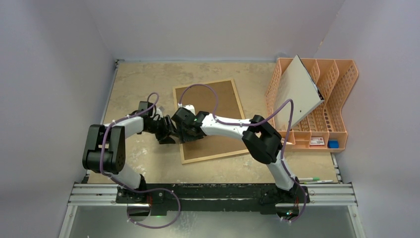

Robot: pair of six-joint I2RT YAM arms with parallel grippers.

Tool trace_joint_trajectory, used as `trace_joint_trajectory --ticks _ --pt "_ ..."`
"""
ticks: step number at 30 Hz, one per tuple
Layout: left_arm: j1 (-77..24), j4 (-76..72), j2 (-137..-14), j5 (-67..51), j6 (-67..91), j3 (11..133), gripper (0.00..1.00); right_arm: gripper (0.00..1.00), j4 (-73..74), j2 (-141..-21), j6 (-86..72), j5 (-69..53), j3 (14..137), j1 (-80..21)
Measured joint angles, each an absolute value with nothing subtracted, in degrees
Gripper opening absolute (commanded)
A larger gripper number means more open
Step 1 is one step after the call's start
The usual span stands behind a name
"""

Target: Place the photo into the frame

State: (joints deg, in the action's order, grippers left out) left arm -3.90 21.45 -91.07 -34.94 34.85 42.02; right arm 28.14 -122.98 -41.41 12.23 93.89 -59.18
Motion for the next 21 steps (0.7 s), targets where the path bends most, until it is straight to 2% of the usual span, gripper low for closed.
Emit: trace_joint_trajectory --ticks 9,18,21 --pt "-3.9 19.1 -91.4 -35.1 35.4 42.0 0.53 0.62 27.5 -122.8 -41.4 12.2 93.3 -59.2" --pt "-3.9 16.5 -93.5 -34.7 37.1 42.0 0.30 0.61 27.2 -122.6 -41.8 12.2 93.0 -59.1" --pt "-3.9 17.3 -94.1 -34.0 37.1 42.3 0.26 0.61 27.1 -122.5 -42.5 12.1 92.8 -58.9"
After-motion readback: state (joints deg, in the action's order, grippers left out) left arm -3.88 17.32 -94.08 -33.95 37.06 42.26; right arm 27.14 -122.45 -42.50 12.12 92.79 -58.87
